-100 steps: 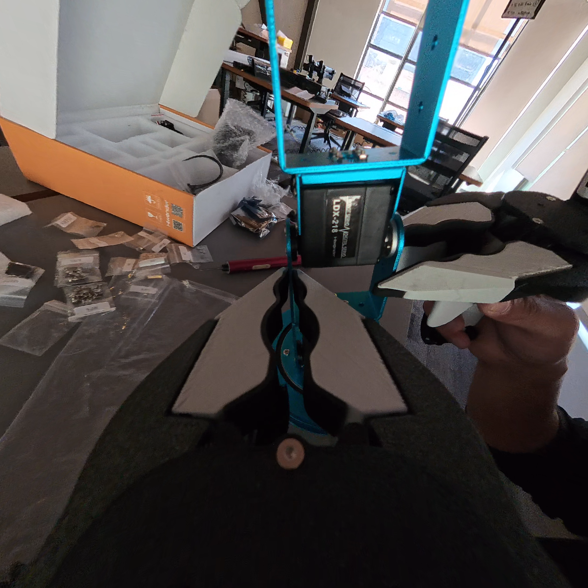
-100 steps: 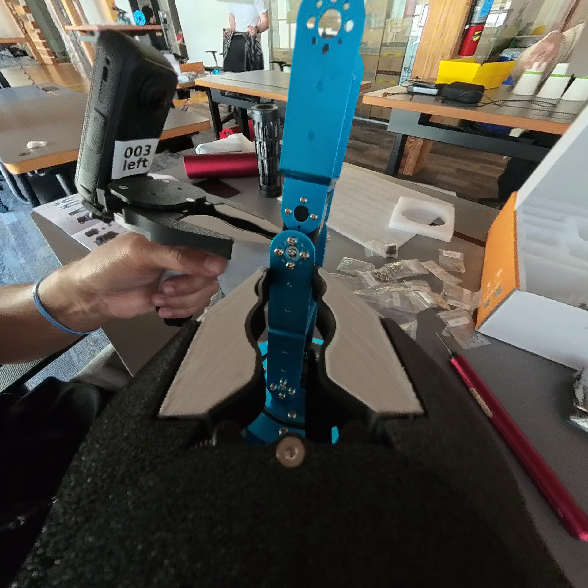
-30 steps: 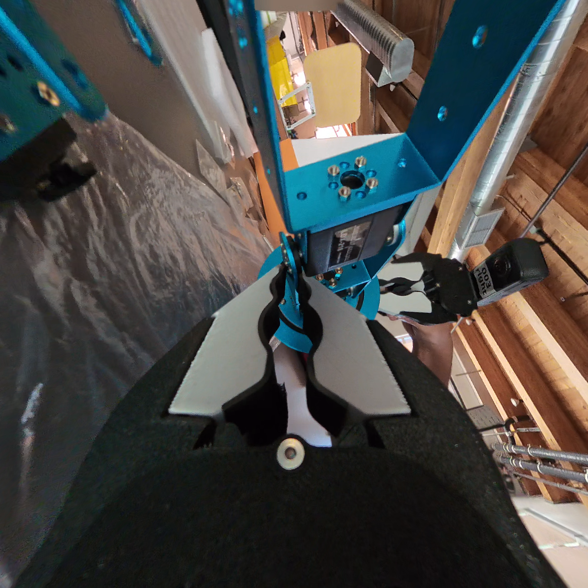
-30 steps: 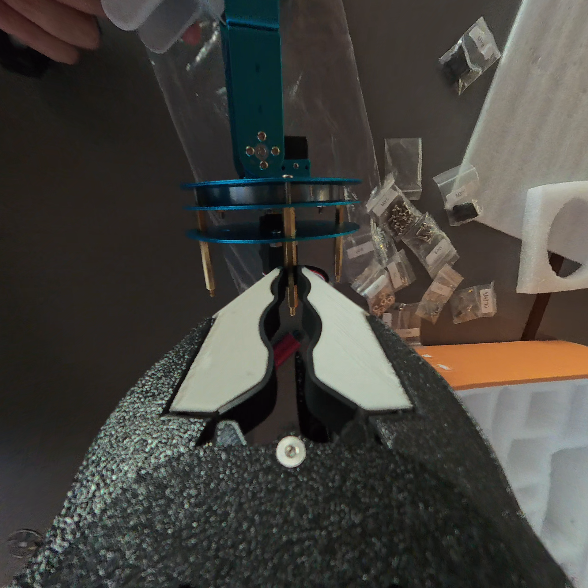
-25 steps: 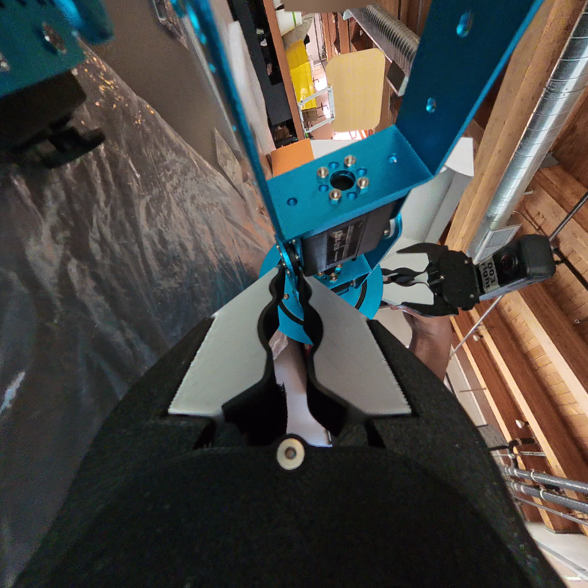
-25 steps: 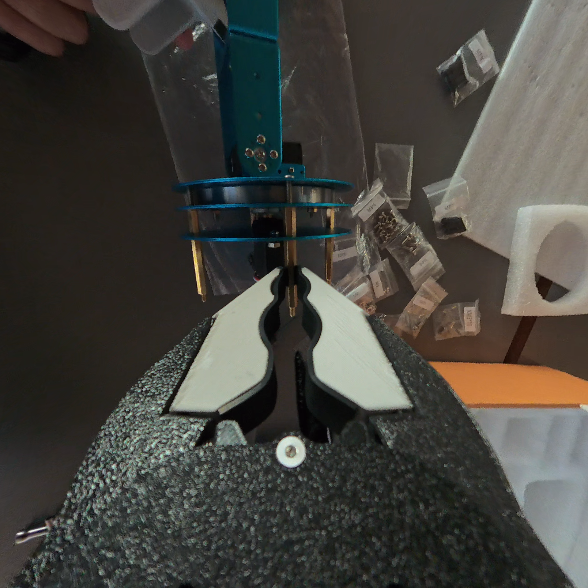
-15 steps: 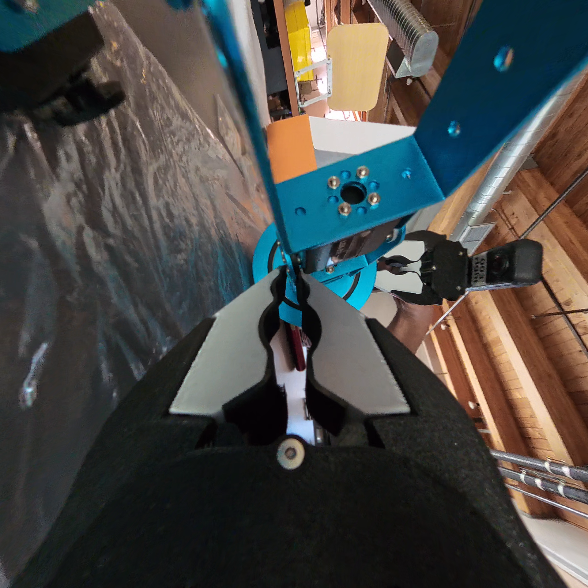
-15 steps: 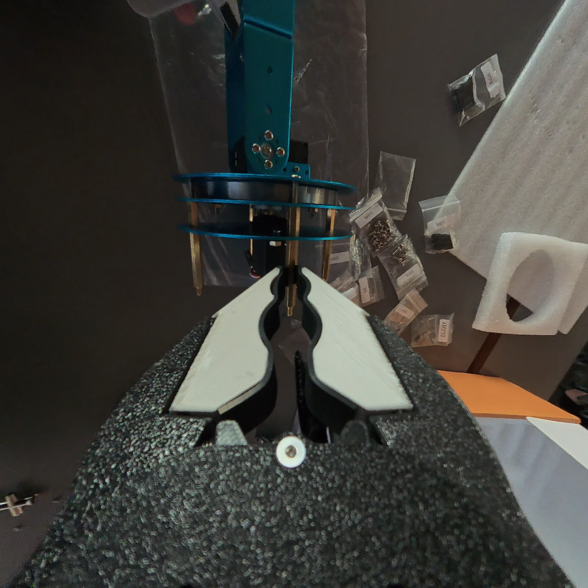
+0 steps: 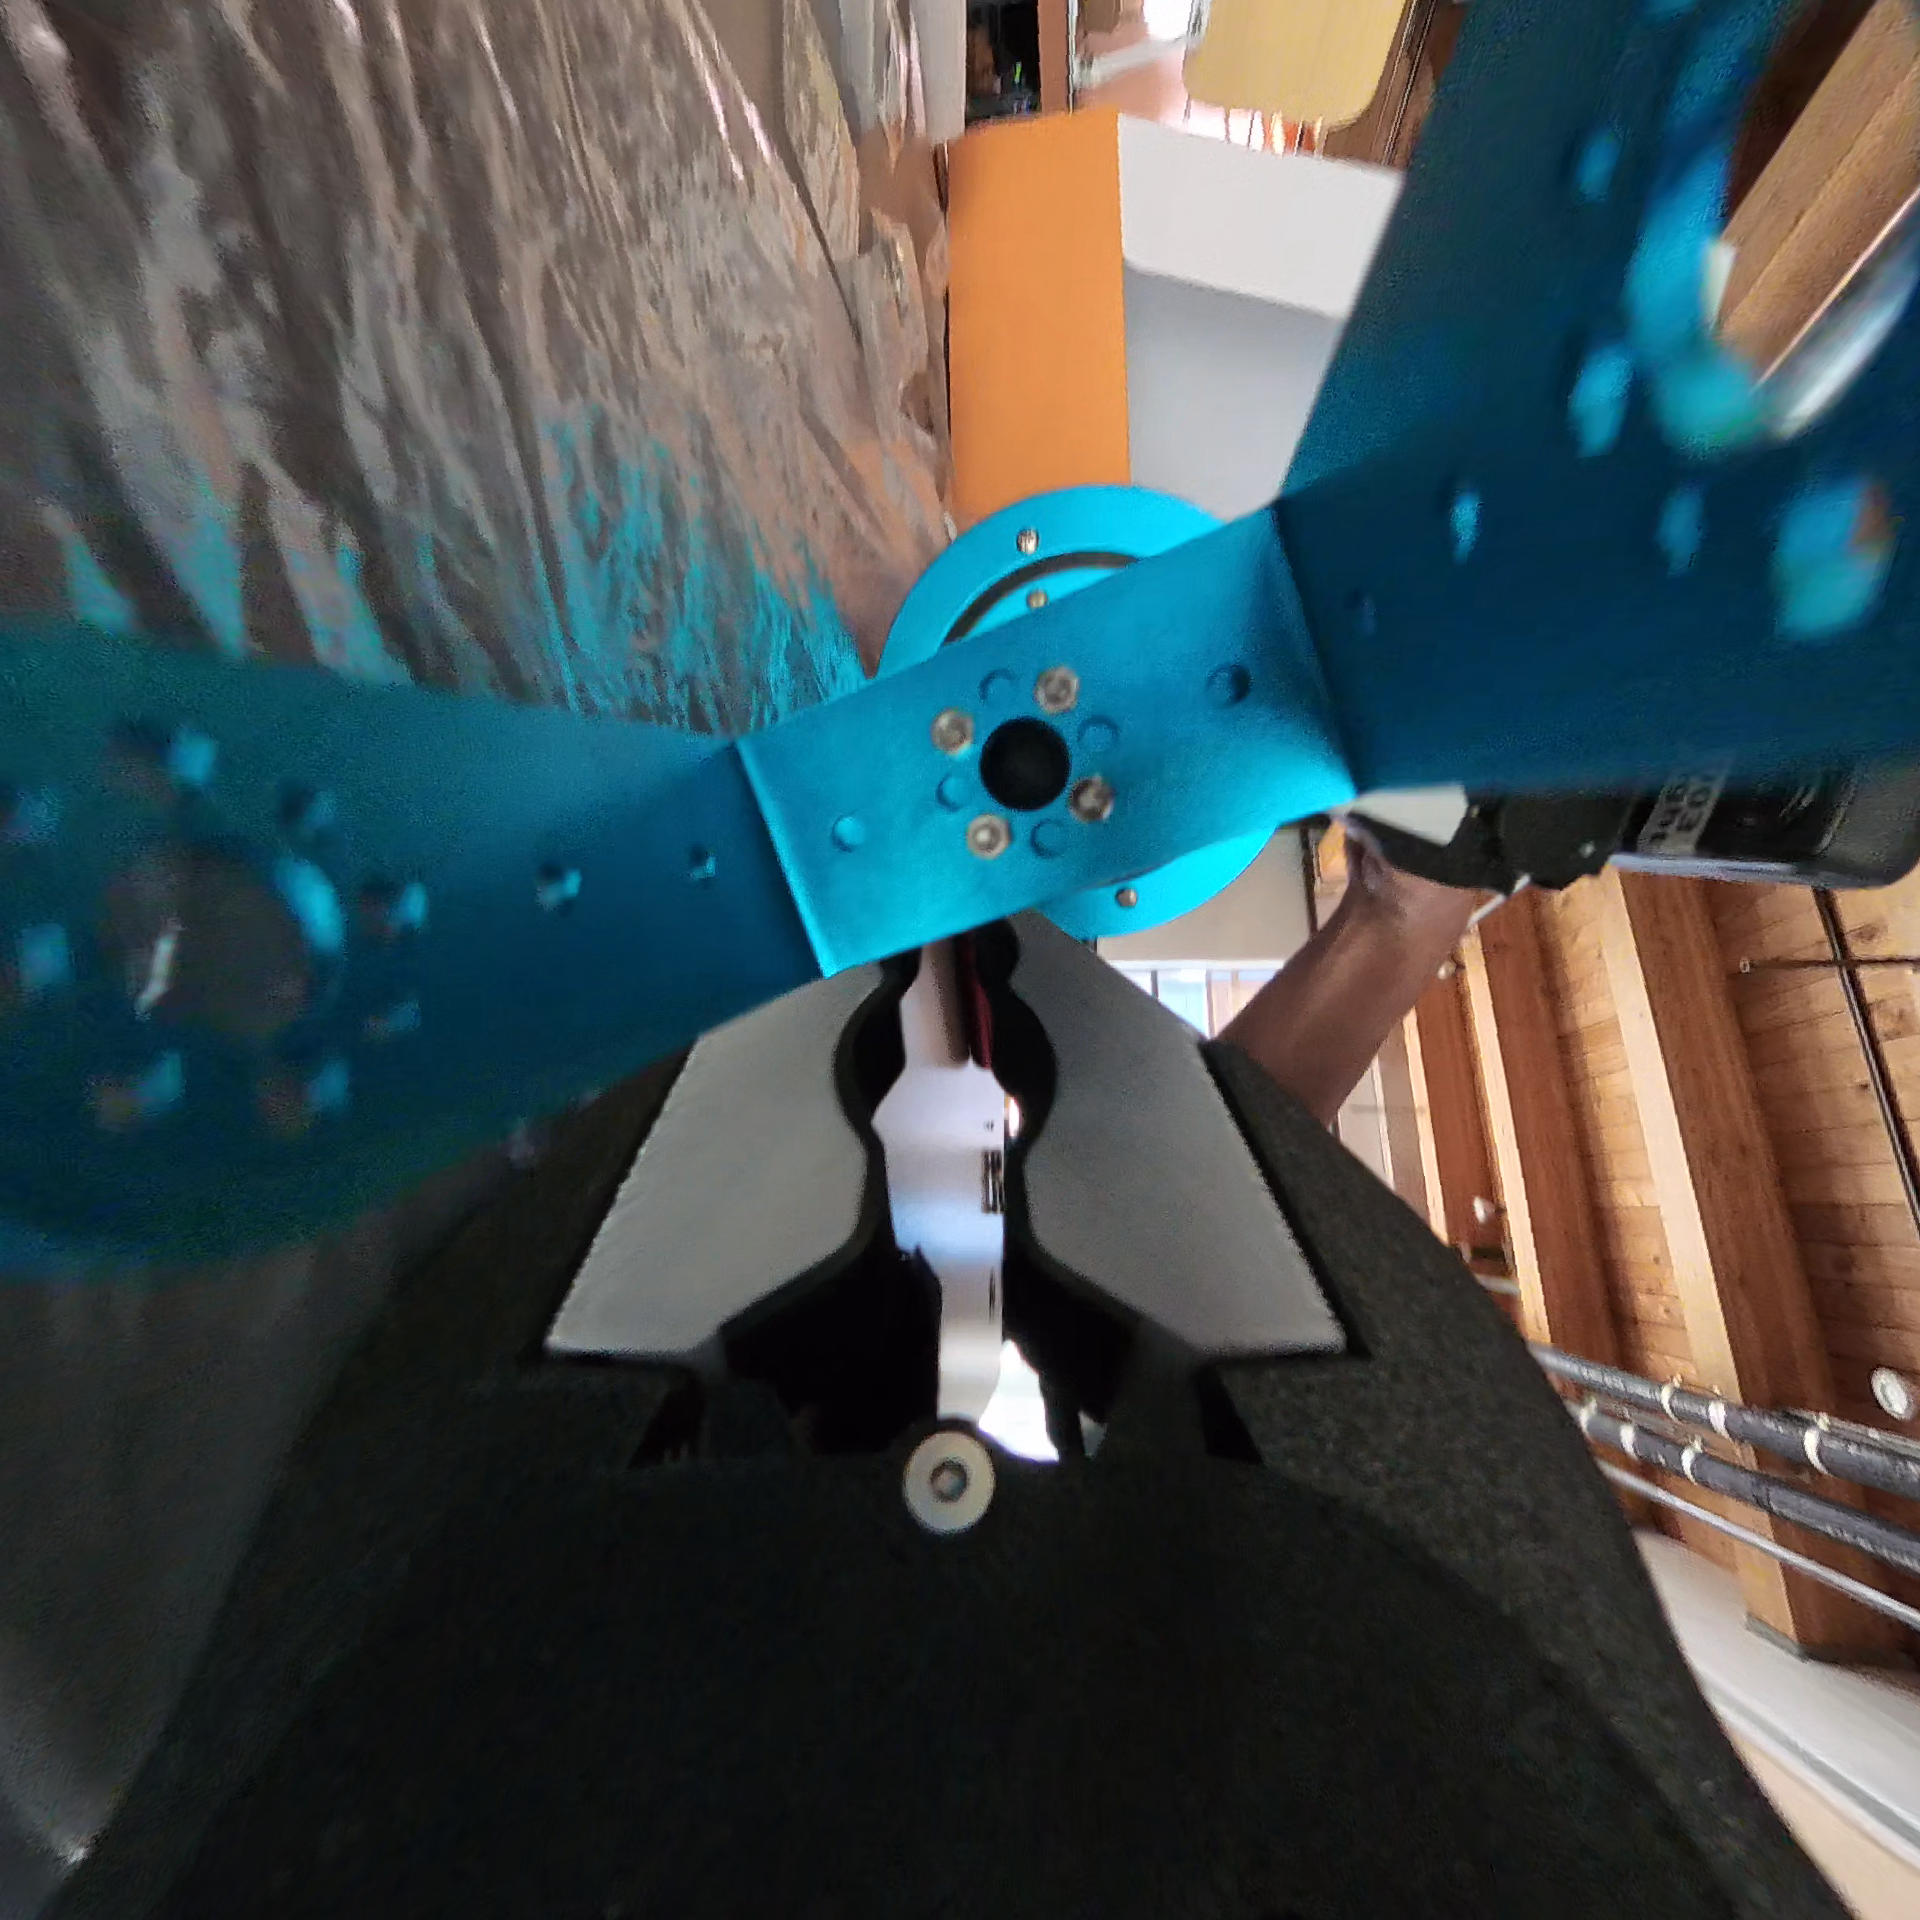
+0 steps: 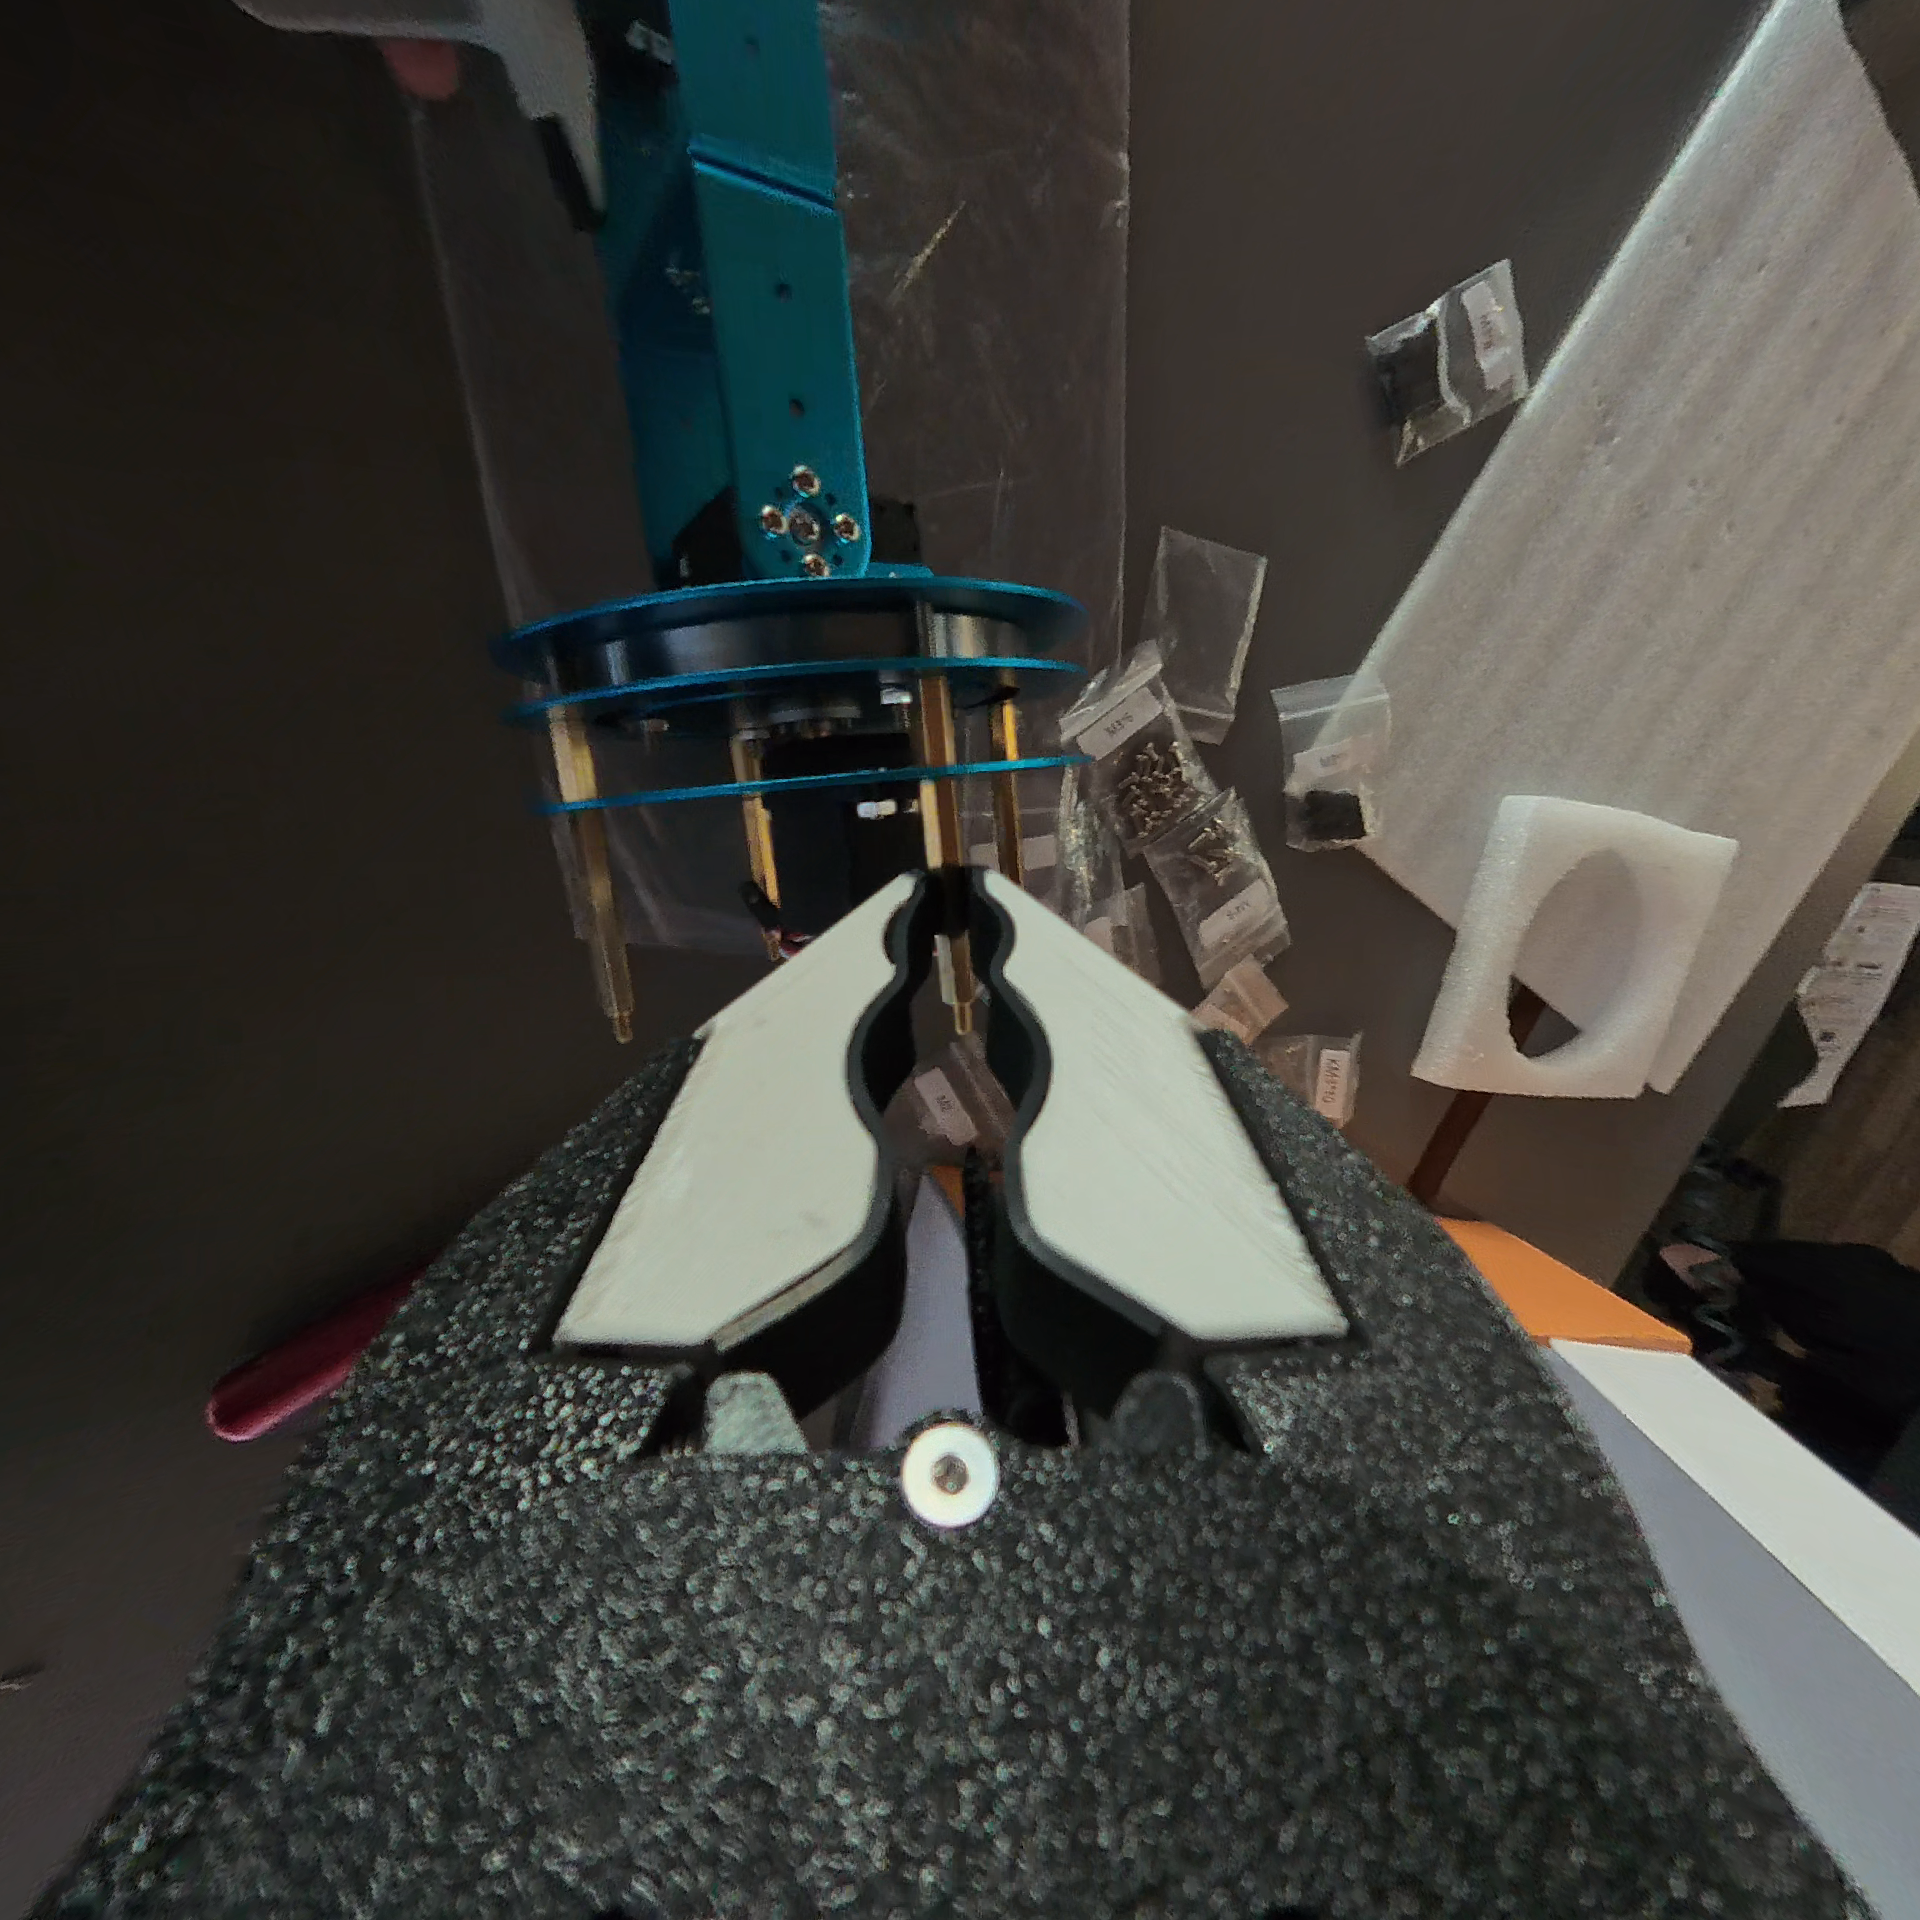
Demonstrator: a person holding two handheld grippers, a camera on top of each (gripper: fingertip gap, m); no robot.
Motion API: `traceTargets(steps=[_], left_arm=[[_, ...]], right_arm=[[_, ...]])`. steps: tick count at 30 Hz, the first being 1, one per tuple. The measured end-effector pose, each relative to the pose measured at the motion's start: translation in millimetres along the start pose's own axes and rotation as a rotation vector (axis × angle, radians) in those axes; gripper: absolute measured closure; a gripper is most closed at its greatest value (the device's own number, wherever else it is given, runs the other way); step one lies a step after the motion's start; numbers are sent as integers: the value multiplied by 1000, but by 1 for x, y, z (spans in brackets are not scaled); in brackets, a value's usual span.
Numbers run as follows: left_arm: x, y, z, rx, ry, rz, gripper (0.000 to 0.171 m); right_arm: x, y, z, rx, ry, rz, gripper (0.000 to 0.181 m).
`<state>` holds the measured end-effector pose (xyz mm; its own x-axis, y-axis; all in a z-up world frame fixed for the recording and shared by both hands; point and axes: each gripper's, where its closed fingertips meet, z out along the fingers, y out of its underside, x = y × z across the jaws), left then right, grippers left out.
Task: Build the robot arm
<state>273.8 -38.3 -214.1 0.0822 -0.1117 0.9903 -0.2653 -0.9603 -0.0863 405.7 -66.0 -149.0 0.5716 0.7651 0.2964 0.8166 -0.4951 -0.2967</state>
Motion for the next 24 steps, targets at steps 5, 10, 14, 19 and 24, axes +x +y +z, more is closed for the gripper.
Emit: traceTargets(steps=[5,10,14,19,24], left_arm=[[-2,4,0,-46,-17,14,163],[-2,1,0,-63,-27,9,150],[3,4,-3,-97,1,-11,145],[14,14,-20,-150,45,29,145],[31,35,-63,-310,97,272,144]], right_arm=[[6,-1,2,-5,38,-9,176],[13,-7,3,-17,143,-51,176],[7,-9,0,16,201,-41,176],[-3,-10,-4,30,238,18,176],[-9,-10,-7,29,290,100,174]])
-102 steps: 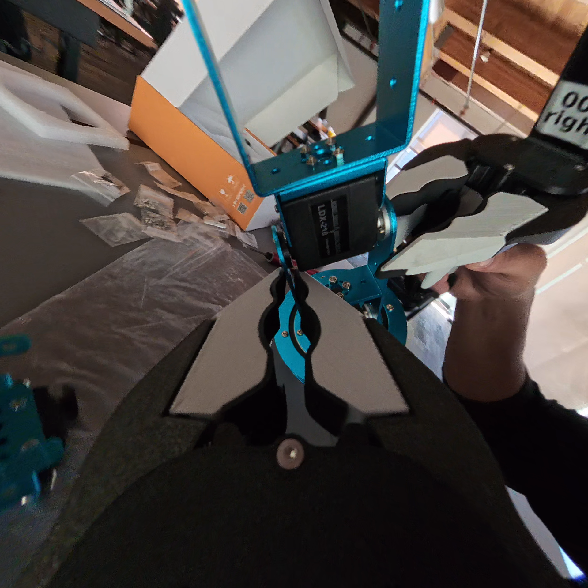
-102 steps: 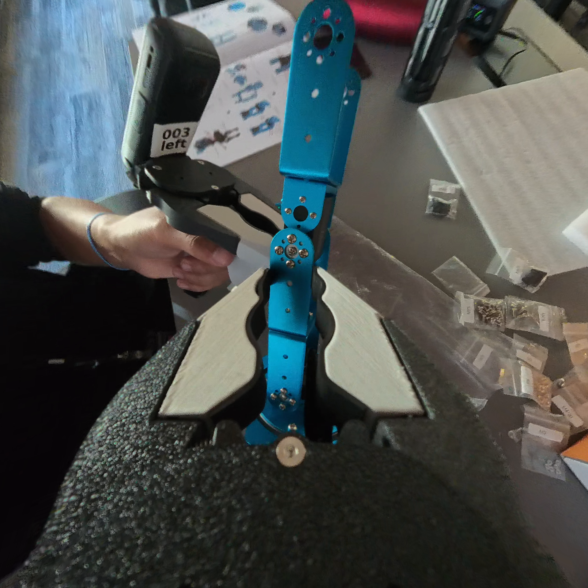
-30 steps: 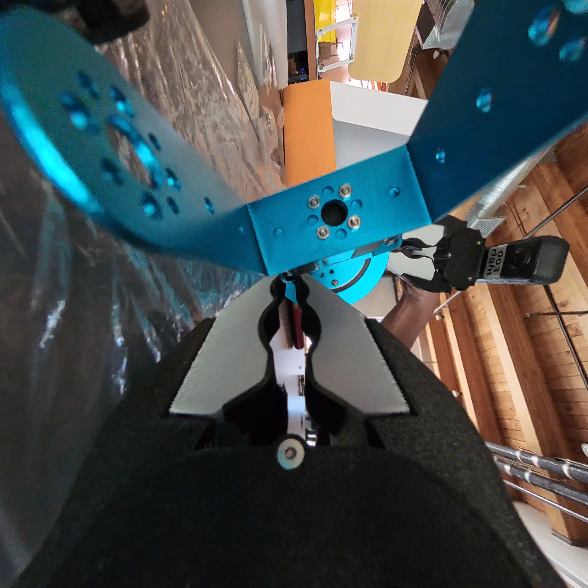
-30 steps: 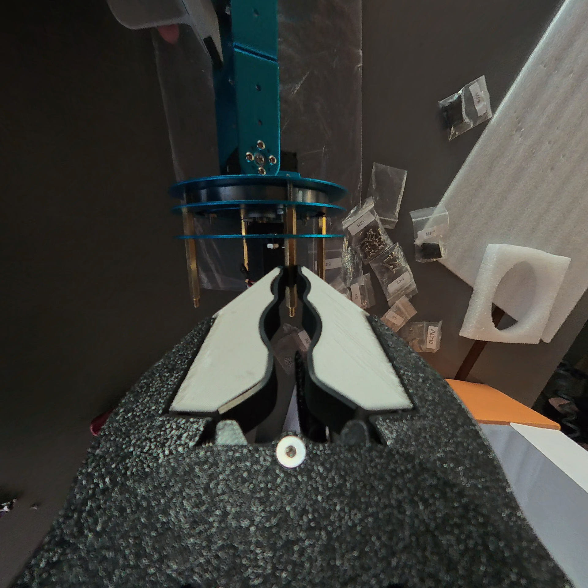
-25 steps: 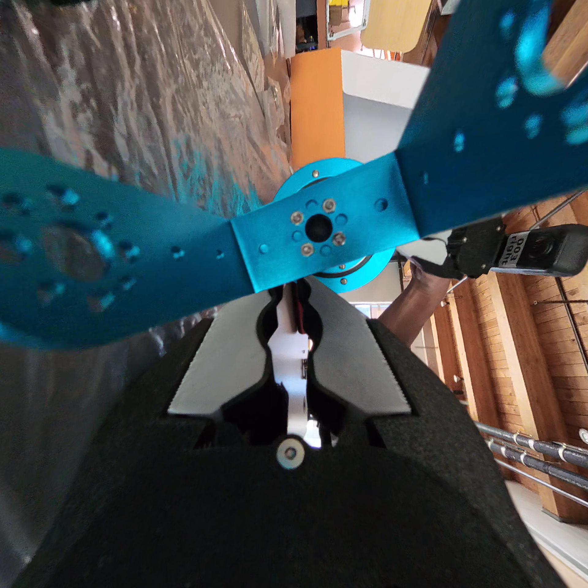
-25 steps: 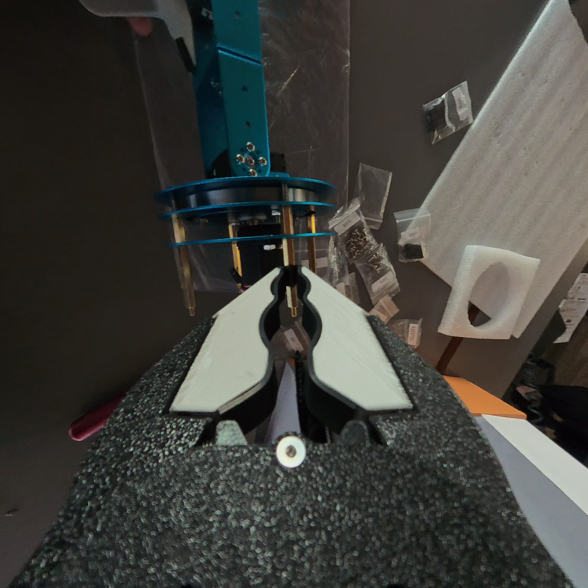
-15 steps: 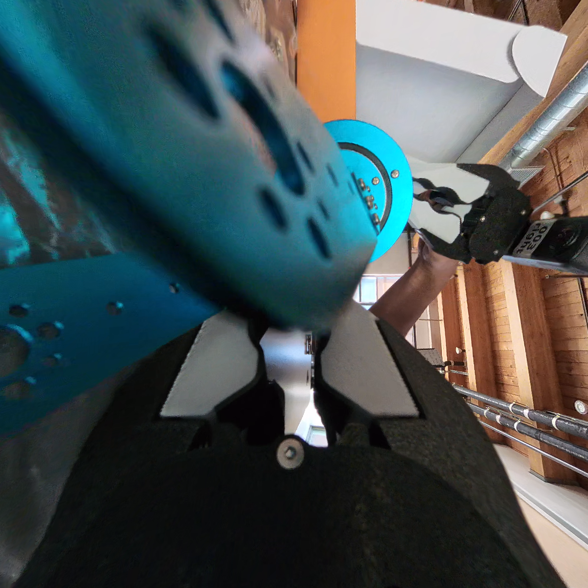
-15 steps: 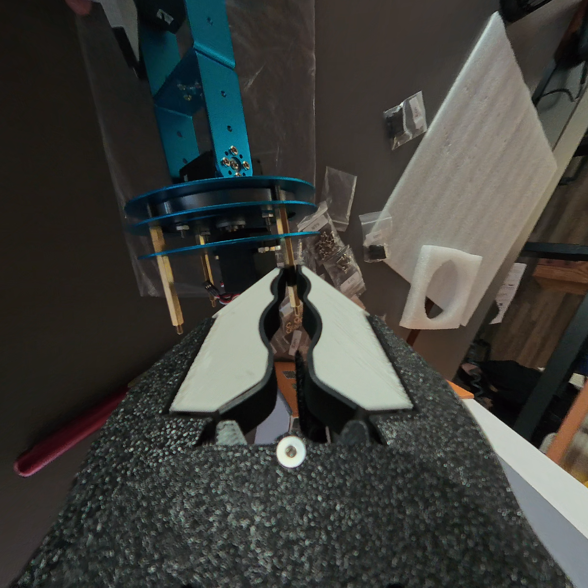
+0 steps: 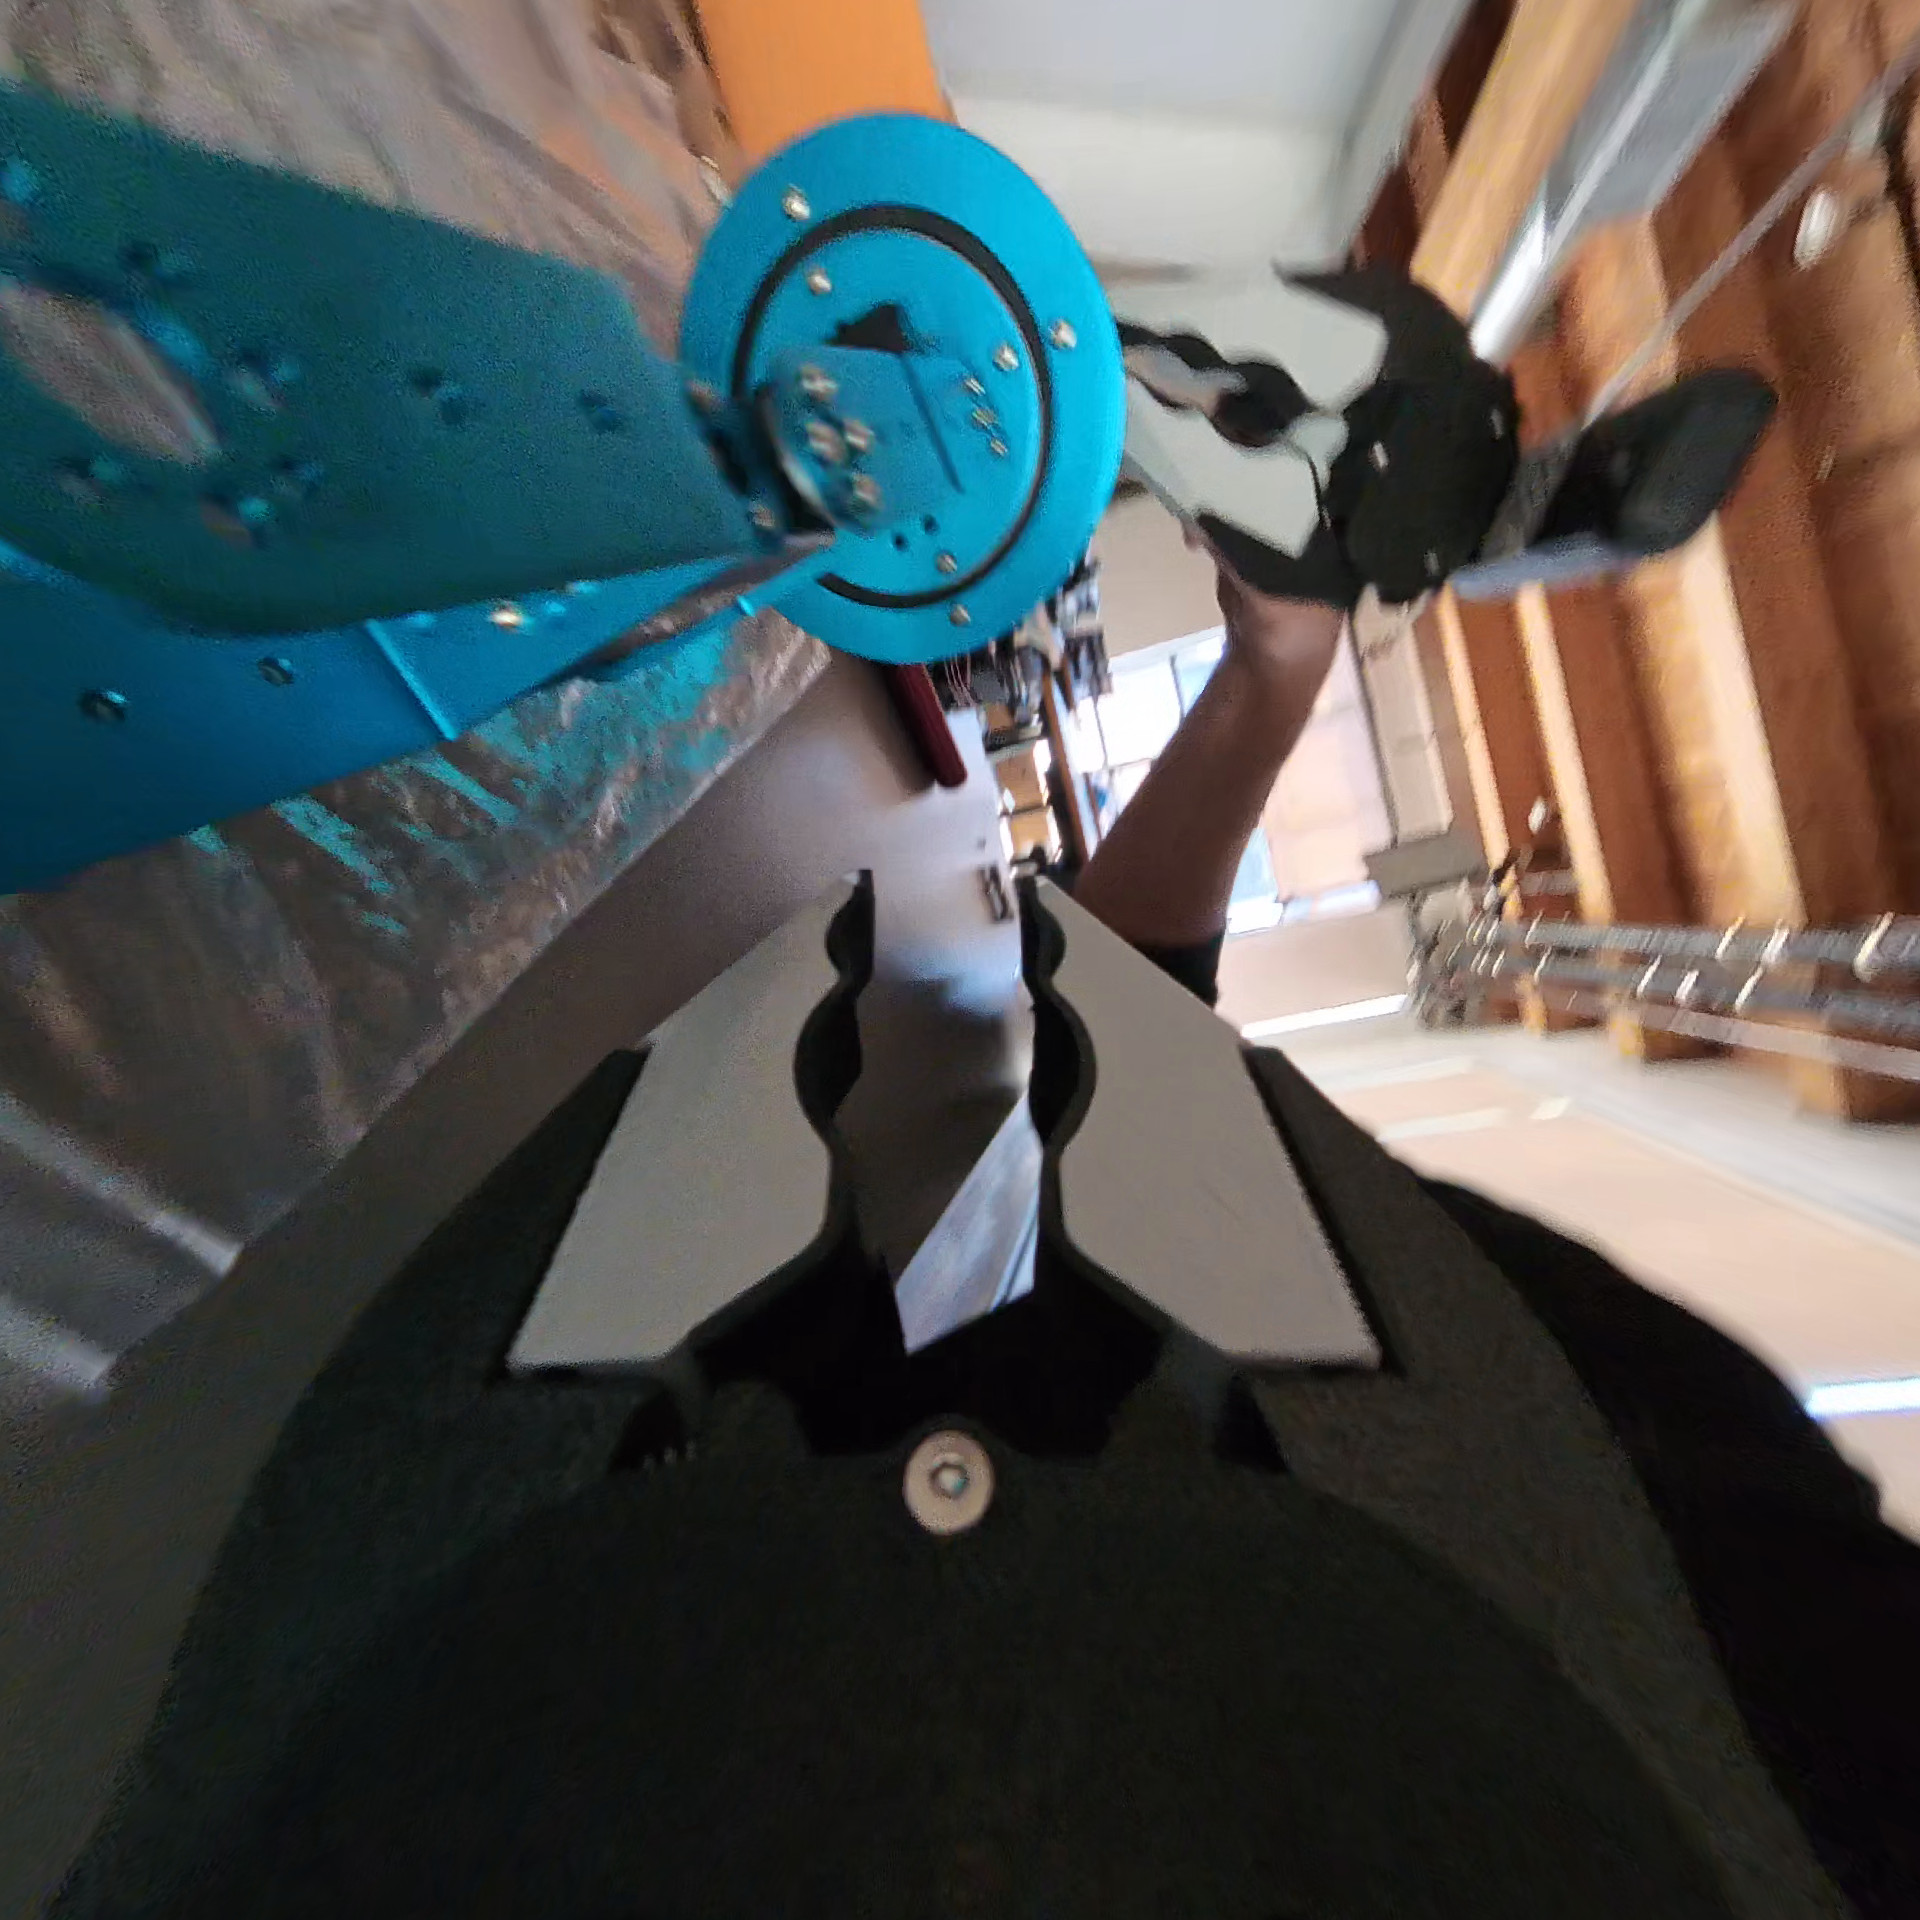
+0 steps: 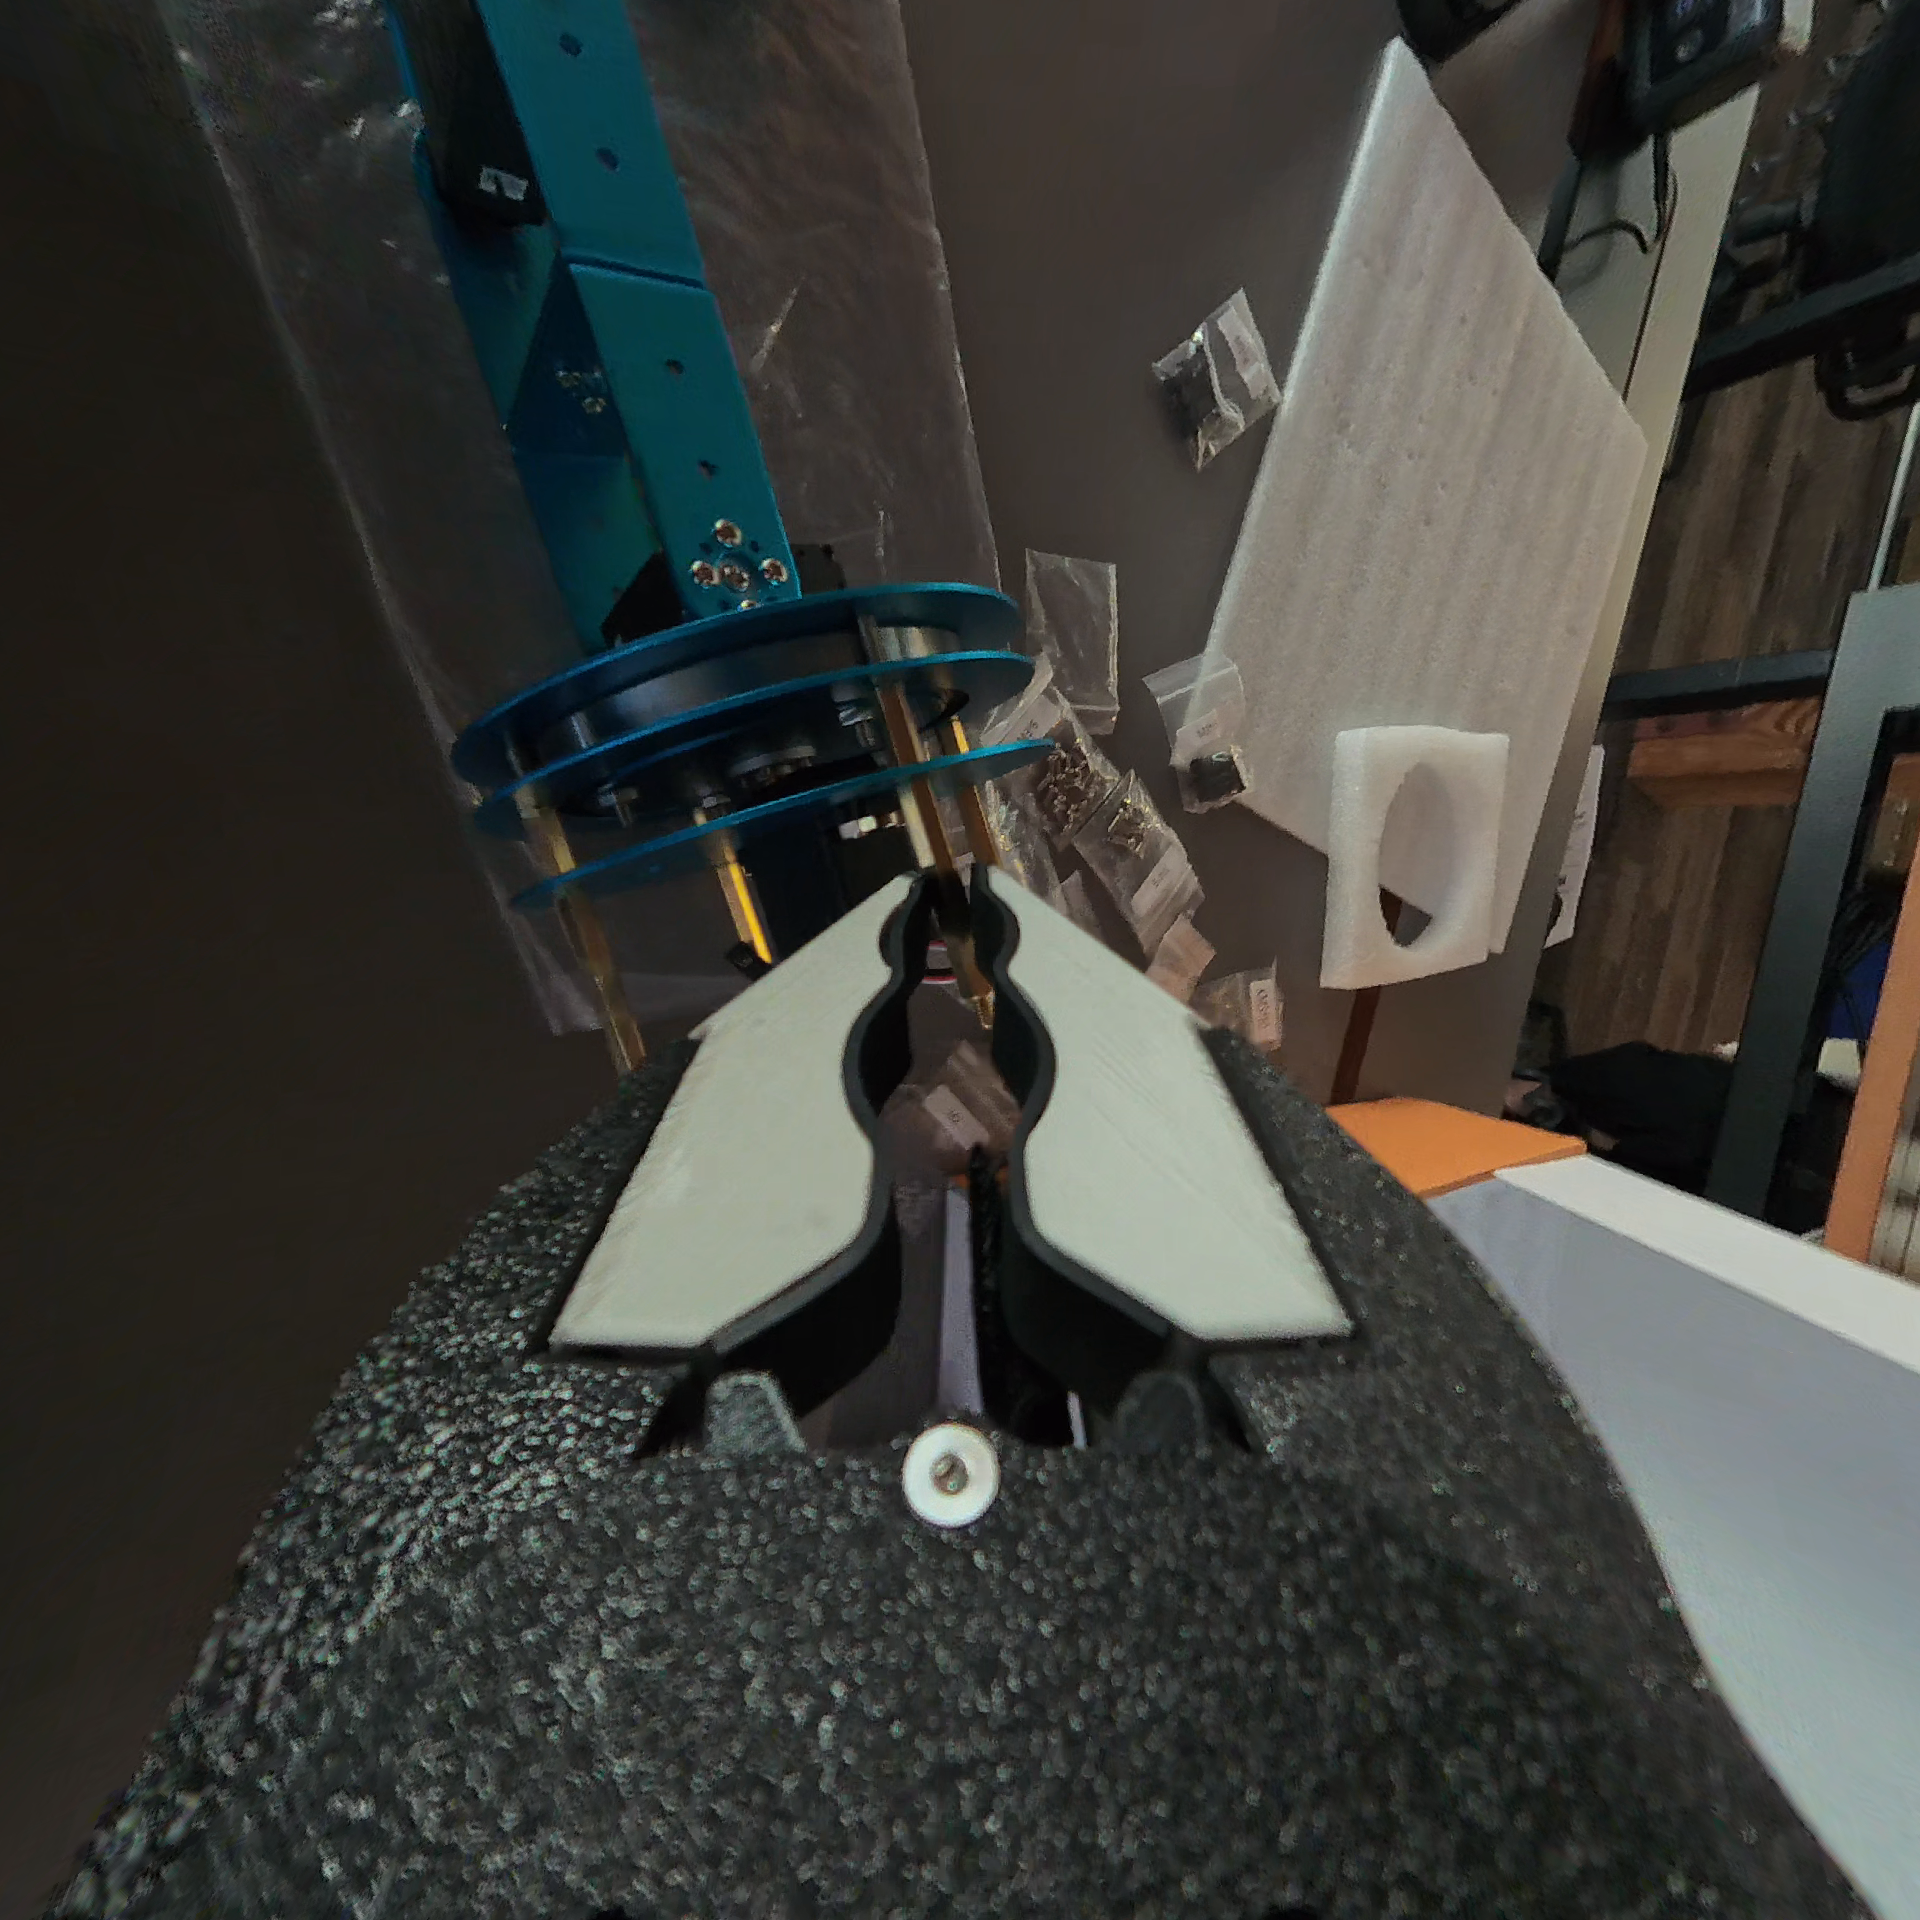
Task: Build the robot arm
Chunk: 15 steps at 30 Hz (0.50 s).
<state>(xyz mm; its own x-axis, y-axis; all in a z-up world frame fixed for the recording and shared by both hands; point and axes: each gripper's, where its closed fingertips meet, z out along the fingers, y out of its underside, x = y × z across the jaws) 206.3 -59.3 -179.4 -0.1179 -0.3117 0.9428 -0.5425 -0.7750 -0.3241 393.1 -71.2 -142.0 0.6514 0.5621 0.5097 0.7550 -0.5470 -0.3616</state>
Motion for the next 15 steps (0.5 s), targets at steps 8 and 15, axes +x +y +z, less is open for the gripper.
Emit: traceTargets(steps=[8,15], left_arm=[[-11,-46,-93,-155,-278,826,142],[-34,-15,-99,-468,-326,1264,135]], right_arm=[[-10,0,-7,45,37,193,172],[-28,14,-26,158,-8,526,141]])
